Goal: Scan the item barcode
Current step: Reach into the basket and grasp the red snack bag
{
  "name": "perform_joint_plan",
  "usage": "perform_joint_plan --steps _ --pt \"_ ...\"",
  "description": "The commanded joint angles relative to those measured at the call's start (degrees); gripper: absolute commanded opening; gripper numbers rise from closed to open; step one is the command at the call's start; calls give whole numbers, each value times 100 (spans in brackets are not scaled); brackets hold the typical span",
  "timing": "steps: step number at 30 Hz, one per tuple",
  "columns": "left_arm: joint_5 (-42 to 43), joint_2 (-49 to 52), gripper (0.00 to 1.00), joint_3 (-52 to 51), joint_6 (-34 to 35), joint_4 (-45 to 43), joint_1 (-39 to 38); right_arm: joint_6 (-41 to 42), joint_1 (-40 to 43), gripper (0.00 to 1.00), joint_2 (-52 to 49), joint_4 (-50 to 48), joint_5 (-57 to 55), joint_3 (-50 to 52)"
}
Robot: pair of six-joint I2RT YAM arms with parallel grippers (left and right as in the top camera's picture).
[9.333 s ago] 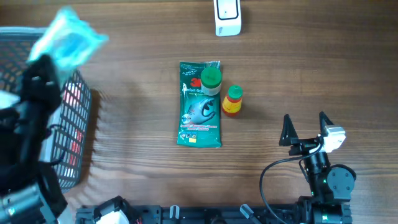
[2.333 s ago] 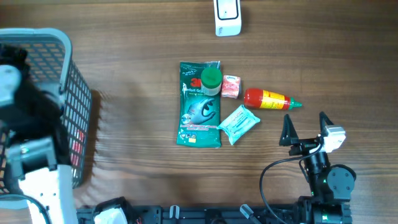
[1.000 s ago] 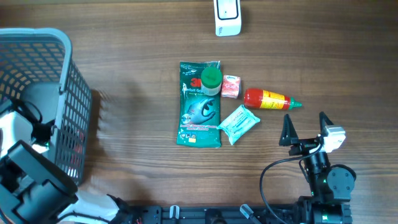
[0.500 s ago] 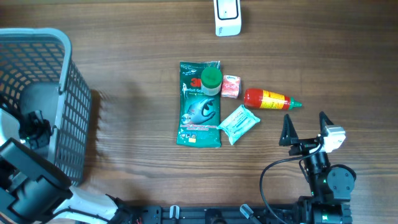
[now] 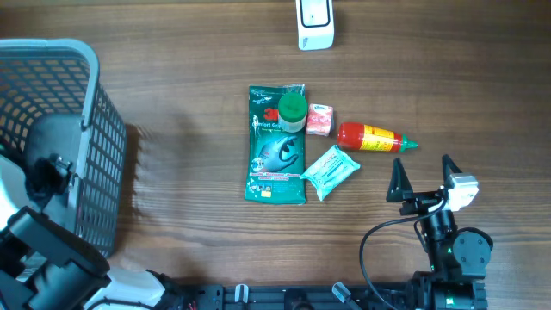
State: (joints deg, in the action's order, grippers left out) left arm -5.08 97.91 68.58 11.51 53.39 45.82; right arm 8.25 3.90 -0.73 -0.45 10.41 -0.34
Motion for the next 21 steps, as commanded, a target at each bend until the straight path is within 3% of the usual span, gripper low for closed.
perform_joint_plan --steps 1,7,8,10,15,21 --pt "-334 -28 100 -671 -212 -278 31 -61 7 100 46 -31 -11 2" --pt "-337 -28 99 -1294 92 -752 31 -61 7 100 46 -28 -11 2" --pt "-337 -28 75 -1357 94 -756 33 -63 7 100 46 -28 -11 2" --pt "-339 -31 4 -1357 87 -802 33 -61 7 99 46 -31 -11 2" --pt "-407 -125 4 -846 -490 -619 31 -61 7 100 46 -31 -11 2" --pt "-398 -671 4 1910 -470 343 31 -59 7 100 46 -28 -11 2"
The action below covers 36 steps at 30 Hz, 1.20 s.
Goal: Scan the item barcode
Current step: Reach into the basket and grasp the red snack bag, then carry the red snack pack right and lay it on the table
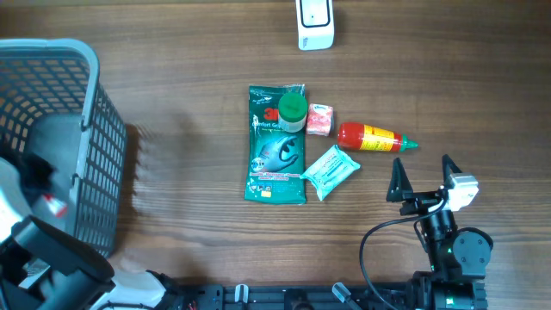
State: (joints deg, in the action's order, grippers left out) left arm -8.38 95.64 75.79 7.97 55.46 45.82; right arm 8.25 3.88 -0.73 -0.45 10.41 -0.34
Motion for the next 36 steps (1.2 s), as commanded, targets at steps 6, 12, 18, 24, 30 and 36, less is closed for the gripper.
perform_joint_plan --steps 6,12,18,24,30,36 --pt "3010 -1541 4 2538 -111 -1123 -96 -63 9 100 46 -28 -11 2" --pt "4728 -2260 4 2538 400 -680 -1375 -61 9 100 46 -28 -11 2" --pt "4780 -2015 4 2216 -815 1534 -4214 -61 9 100 46 -31 -11 2" --pt "4745 -1412 4 1207 -2409 1032 -6830 -61 9 100 46 -31 -11 2" --pt "4391 216 4 439 -1692 -1303 -8384 -59 9 100 46 -28 -11 2" --pt "4378 1912 4 435 1480 -3303 -9333 -61 9 100 46 -31 -11 2"
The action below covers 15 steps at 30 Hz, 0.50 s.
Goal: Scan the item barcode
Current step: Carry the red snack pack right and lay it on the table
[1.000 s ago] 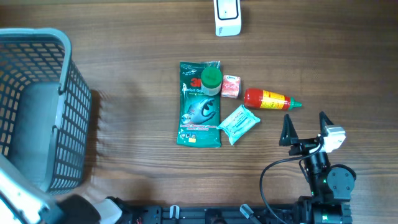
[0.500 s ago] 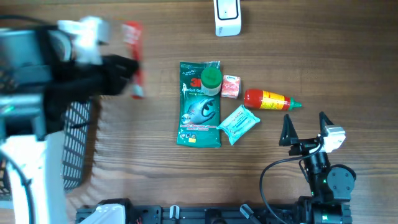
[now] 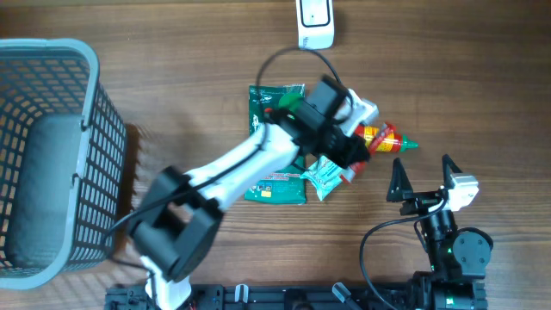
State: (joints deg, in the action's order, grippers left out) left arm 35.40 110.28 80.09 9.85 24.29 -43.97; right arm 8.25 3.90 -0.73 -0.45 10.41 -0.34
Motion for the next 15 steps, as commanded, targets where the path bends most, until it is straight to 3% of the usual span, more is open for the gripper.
perform_joint_plan --steps 1,3,4,5,7,12,15 --pt "-212 619 4 4 1292 -184 -529 -61 7 100 46 -28 -11 2" --pt "-1235 761 5 4 1292 -175 -776 -61 7 100 46 -31 -11 2" --pt "-1576 761 14 4 1292 -140 -817 -61 7 100 46 -31 -11 2" --pt "-1838 761 66 4 1292 -96 -850 -61 7 100 46 -31 -11 2" --pt "-2332 758 100 4 1290 267 -785 -61 7 100 46 -28 -11 2" --pt "-2929 505 100 7 1252 1224 -179 -63 7 100 46 -28 -11 2" --pt "-2929 -109 100 7 682 1679 92 -61 7 100 46 -31 -11 2"
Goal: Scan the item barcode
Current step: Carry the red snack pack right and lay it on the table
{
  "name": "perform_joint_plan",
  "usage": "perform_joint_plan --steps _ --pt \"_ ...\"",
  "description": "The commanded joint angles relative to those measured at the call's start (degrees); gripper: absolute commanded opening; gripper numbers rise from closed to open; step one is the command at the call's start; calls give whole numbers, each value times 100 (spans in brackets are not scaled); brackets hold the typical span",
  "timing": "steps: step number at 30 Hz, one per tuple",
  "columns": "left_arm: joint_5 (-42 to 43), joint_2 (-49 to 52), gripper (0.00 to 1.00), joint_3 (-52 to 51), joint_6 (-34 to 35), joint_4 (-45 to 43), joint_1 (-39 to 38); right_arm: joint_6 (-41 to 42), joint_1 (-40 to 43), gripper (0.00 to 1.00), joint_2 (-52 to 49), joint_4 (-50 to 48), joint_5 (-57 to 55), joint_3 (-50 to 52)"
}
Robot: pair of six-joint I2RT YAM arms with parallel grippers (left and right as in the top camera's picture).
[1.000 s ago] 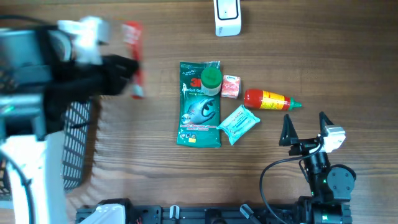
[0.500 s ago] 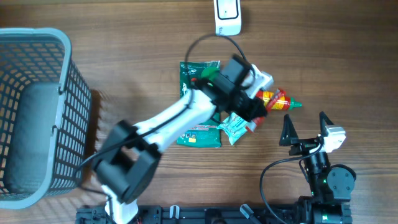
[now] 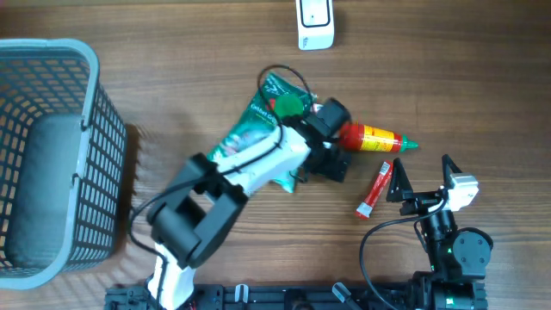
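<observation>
My left arm reaches across the table, and its gripper [image 3: 331, 160] sits low among the items, just left of the red sauce bottle [image 3: 372, 138]; the overhead view does not show how its jaws stand. The green wipes pack [image 3: 256, 131] lies tilted under the arm, with a green cap [image 3: 291, 105] at its upper end. A thin red sachet [image 3: 376, 188] lies alone on the wood to the right of the gripper. The white scanner [image 3: 315, 22] stands at the far edge. My right gripper [image 3: 422, 176] rests open and empty near the front right.
A grey mesh basket [image 3: 52, 60] fills the left side of the table. The small pink packet and the light blue packet are hidden under the left arm or out of view. Bare wood lies between the basket and the items.
The left gripper has moved down and left off the bottle's base. The green pack has turned from upright to tilted. A red sachet now lies free on the table. The right arm is unchanged.
At first the left arm was over the basket and the items lay undisturbed, the green pack upright. Then the arm was stretched over the pile, covering the bottle's base. Now the pack is skewed, the small packets are hidden, and a red sachet lies apart.
</observation>
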State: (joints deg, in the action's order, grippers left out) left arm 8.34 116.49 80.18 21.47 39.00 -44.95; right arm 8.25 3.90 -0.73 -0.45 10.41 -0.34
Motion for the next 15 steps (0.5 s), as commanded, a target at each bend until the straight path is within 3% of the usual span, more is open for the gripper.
perform_joint_plan --steps 1,3,9,11,14,15 --pt "-229 -1008 100 -2 -756 291 201 -61 7 100 46 -28 -11 2" --pt "-424 -1552 100 -2 -975 505 199 -61 7 100 46 -28 -11 2" --pt "-3412 -3152 100 -2 -962 2048 201 -59 7 100 46 -31 -11 2" --pt "-3762 -3434 100 -2 -883 2614 212 -61 7 100 46 -31 -11 2" --pt "-3917 -3919 100 -2 -308 3633 214 -61 7 100 46 -31 -11 2" --pt "-4317 -4129 100 -2 264 3958 229 -61 7 100 46 -31 -11 2"
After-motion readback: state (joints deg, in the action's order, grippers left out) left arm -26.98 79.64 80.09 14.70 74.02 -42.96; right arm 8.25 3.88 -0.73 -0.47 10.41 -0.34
